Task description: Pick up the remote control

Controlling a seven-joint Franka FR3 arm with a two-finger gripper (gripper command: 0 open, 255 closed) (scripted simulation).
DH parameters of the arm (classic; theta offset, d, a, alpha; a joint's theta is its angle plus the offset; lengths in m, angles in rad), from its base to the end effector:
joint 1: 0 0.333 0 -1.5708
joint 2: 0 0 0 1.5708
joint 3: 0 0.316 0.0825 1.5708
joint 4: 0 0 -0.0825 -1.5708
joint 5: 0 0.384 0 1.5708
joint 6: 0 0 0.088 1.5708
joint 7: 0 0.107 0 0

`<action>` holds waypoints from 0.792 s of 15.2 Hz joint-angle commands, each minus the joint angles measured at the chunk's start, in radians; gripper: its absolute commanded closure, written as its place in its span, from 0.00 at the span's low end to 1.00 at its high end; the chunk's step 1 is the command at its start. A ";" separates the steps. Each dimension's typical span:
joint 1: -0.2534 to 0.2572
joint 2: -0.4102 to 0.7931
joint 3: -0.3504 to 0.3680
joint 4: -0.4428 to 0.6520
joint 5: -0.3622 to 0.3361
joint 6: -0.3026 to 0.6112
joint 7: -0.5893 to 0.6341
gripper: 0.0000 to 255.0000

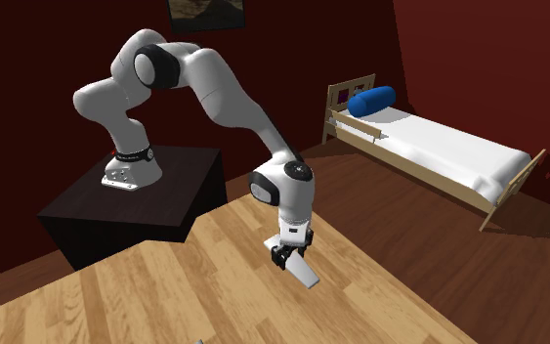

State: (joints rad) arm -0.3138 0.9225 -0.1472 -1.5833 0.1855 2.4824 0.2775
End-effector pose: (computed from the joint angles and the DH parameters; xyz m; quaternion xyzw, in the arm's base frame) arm 0.6168 -0.2944 0.0943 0.9153 -0.4027 -0.0048 0.0020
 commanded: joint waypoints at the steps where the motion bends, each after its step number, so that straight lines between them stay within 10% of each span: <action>1: 0.000 0.001 0.000 0.000 0.000 0.001 0.000 1.00; 12: 0.011 -0.099 -0.014 -0.043 -0.011 -0.058 0.006 1.00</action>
State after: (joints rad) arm -0.3033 0.8339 -0.1599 -1.6218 0.1754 2.4313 0.2828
